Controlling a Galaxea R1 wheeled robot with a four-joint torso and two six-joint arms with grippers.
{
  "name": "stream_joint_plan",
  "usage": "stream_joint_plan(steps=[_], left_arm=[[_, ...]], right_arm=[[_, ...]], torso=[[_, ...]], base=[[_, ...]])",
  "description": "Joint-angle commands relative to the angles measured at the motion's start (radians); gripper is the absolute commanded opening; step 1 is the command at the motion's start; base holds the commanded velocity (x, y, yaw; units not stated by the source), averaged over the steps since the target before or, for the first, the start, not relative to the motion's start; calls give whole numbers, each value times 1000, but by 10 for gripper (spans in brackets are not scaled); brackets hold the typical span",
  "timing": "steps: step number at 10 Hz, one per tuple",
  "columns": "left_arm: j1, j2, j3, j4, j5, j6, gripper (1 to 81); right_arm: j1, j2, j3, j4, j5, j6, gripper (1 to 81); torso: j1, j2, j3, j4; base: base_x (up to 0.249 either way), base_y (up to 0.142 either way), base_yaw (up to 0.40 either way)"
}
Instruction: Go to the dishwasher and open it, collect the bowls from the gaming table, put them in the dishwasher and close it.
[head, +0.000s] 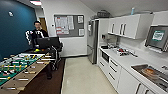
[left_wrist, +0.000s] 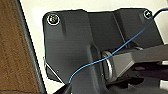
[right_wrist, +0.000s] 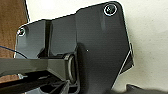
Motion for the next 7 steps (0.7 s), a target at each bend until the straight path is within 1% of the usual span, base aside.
stream_joint_plan(steps=[1,5,6,7], left_arm=[[-48,-2,-2,6,52,9,811],[-48,-2,-4,6,52,9,811],[-48,-2,-4,6,53,16,811],[-48,-2,-4,6,53,16,811]], right_arm=[[47,-4,-3,-4,-53,-3,811],[47,-4,-6,-5,-53,-5,811],[47,-4,-9,-5,-53,-5,811],[47,-4,-9,-5,-53,-5,811]], torso=[[0,0,0,0],[0,0,0,0],[0,0,0,0],[0,0,0,0]], base=[[0,0,357],[0,0,357],[0,0,358],[0,0,357]])
